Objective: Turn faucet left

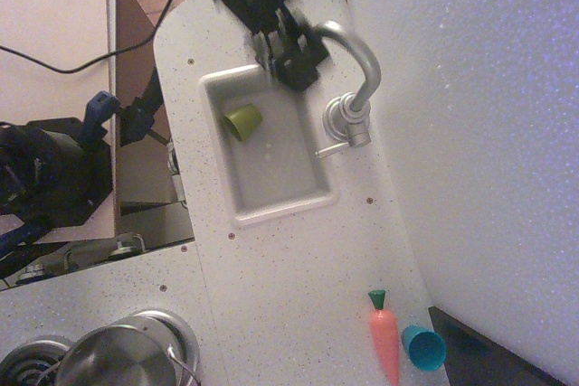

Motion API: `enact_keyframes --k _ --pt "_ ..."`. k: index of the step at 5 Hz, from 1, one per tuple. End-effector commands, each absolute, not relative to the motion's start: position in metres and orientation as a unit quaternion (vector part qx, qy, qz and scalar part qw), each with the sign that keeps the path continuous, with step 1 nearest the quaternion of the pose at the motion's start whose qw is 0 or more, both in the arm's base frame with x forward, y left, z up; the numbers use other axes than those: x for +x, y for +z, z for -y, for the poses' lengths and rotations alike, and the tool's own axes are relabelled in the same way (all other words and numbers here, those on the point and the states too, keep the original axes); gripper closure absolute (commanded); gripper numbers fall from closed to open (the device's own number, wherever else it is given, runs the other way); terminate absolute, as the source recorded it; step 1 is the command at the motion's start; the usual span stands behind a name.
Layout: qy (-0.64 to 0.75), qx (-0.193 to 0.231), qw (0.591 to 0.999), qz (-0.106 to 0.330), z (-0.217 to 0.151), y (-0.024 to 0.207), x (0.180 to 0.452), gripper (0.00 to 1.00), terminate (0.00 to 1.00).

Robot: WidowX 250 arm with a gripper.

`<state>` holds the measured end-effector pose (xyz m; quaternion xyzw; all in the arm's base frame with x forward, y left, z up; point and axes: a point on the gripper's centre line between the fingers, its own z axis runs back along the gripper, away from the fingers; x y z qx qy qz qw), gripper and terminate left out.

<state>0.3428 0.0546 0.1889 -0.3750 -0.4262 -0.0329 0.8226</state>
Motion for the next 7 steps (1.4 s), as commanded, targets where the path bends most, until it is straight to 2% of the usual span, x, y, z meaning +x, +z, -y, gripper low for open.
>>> enact_keyframes --k 1,2,3,7 --pt "-0.090 -0.348 0.847 0.391 -0.033 0.191 0.357 0.00 0.00" --pt "-0.128 -0.332 0.856 0.375 -0.014 0.185 0.360 0.00 0.00" --pt "-0.170 -0.283 0.864 0.379 -0.009 0.187 0.363 0.00 0.00" --pt "-0.157 -0.282 0.871 0.370 -0.016 0.183 0.358 0.00 0.00"
